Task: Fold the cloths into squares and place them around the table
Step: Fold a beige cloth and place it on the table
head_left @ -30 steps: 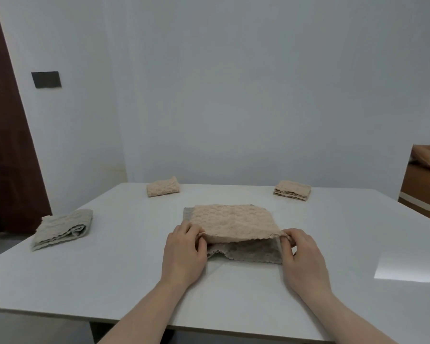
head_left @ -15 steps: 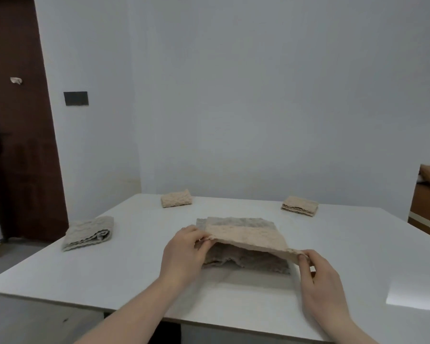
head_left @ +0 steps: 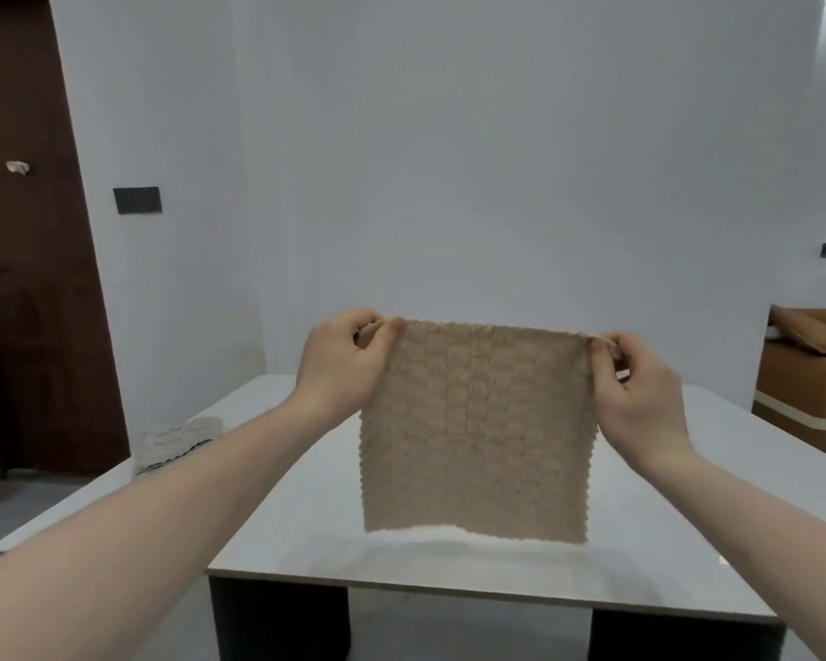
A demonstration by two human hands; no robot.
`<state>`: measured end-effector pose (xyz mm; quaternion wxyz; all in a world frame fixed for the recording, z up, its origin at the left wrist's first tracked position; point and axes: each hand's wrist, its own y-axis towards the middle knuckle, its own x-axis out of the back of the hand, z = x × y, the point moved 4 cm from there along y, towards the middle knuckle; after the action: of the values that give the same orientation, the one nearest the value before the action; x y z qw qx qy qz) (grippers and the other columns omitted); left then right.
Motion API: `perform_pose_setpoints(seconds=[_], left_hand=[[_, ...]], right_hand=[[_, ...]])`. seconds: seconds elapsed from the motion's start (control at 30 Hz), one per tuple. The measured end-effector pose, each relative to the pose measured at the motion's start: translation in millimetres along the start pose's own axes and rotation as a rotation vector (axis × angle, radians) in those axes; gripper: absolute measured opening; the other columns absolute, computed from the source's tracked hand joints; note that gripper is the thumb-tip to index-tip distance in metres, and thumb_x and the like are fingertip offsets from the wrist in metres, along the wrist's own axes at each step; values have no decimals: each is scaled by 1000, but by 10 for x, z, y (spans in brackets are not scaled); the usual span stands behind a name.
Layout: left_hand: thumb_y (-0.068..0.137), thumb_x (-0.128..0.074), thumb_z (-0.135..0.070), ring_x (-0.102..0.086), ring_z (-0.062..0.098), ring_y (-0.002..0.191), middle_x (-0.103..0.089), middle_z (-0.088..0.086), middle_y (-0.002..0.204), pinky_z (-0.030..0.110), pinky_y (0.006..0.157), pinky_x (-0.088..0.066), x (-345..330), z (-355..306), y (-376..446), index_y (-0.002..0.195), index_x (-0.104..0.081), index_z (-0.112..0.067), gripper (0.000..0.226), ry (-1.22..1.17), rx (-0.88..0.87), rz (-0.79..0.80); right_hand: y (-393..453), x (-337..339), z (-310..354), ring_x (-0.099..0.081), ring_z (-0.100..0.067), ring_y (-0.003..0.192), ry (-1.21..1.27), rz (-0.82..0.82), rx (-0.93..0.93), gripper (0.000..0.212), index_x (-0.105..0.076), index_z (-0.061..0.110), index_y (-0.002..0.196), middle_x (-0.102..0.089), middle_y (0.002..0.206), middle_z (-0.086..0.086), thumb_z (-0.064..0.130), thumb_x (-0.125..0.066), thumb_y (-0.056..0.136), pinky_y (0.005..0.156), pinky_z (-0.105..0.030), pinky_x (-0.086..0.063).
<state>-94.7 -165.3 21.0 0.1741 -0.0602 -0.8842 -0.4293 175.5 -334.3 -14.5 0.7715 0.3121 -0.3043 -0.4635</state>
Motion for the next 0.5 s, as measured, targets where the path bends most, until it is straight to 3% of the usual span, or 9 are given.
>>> perform_pose_setpoints(seconds=[0.13, 0.27, 0.37, 0.5], left_hand=[[90, -70, -47, -40, 9, 55, -43, -9, 59, 28, 57, -38, -25, -11, 14, 73, -64, -7, 45, -16, 97, 17], [84, -75, -51, -48, 6, 50, -49, -14, 50, 25, 53, -40, -111, 198, -61, 61, -62, -16, 44, 115, 187, 103], [86, -73, -51, -46, 10, 49, -45, -13, 48, 24, 52, -39, -209, 411, -150, 57, -52, -14, 51, 189, 266, 211], [97, -64, -47, -50, 8, 54, -53, -14, 49, 24, 54, -38, -370, 628, -286, 69, -73, -17, 42, 203, 379, 353]], right_hand=[[30, 49, 11, -58, -22, 74, 5, -13, -22, 22, -63, 21, 89, -65, 79, -5, 33, -51, 103, 69, -38, -49], [-108, 31, -231, -60, -8, 75, -34, 50, -85, 18, -64, 27, 87, -68, 79, 5, 35, -57, 100, 64, -23, -44], [-208, -17, -402, -62, -7, 75, -94, 143, -115, 22, -66, 28, 86, -68, 78, 9, 39, -54, 101, 67, -31, -49], [-255, -90, -561, -59, -17, 68, -141, 213, -155, 28, -63, 26, 79, -64, 73, 8, 38, -51, 102, 66, -37, -47]])
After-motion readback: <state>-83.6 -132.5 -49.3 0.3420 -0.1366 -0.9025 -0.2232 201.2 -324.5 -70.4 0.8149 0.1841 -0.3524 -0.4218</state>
